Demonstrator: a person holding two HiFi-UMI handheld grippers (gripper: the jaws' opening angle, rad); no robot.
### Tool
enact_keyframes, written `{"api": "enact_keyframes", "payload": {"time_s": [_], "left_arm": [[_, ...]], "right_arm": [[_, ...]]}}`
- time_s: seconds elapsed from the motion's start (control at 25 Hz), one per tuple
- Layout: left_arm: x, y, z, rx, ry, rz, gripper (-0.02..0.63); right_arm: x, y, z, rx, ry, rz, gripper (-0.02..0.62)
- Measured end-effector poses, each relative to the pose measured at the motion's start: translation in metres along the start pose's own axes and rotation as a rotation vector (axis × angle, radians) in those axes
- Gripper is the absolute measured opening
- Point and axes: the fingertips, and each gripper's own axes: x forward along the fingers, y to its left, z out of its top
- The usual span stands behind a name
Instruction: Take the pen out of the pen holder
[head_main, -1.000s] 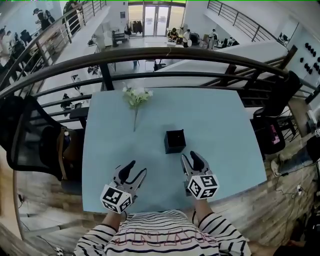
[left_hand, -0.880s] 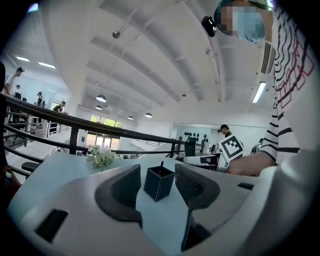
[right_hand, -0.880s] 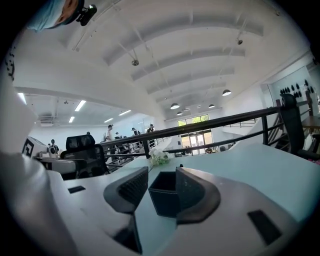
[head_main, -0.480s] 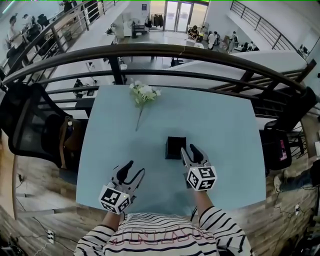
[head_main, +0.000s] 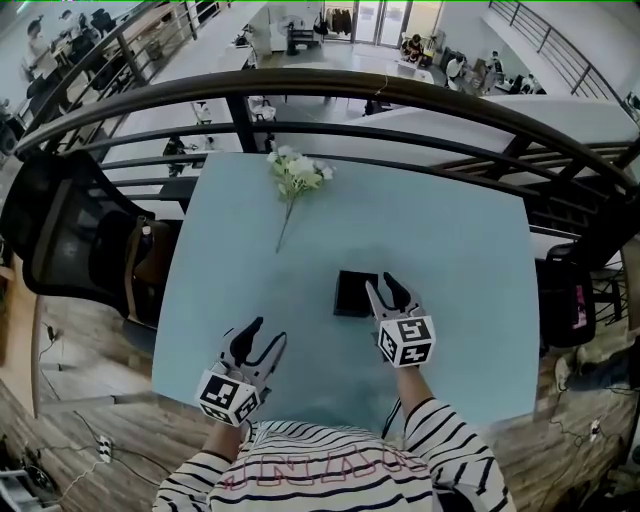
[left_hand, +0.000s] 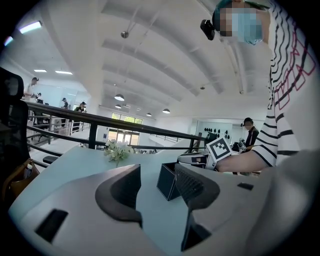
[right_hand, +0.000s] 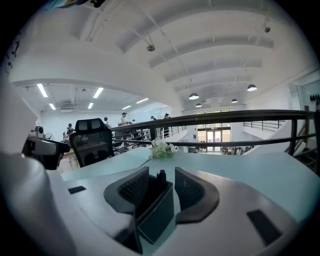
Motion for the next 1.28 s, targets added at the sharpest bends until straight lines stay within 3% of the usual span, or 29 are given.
{"api": "enact_keyframes", "payload": {"time_s": [0.68, 1.28], "left_arm": [[-0.001, -0.001, -0.012, -0.011, 0.027, 0.057, 0.193], [-0.030, 0.012, -0.005, -0.012, -0.020, 0.027, 0.193]], "right_arm": [[0.022, 0.006, -0.010, -0.122, 0.038, 0.087, 0.071], [-0.004, 0.025, 0.023, -0.098, -0.032, 0.001, 0.067]]}}
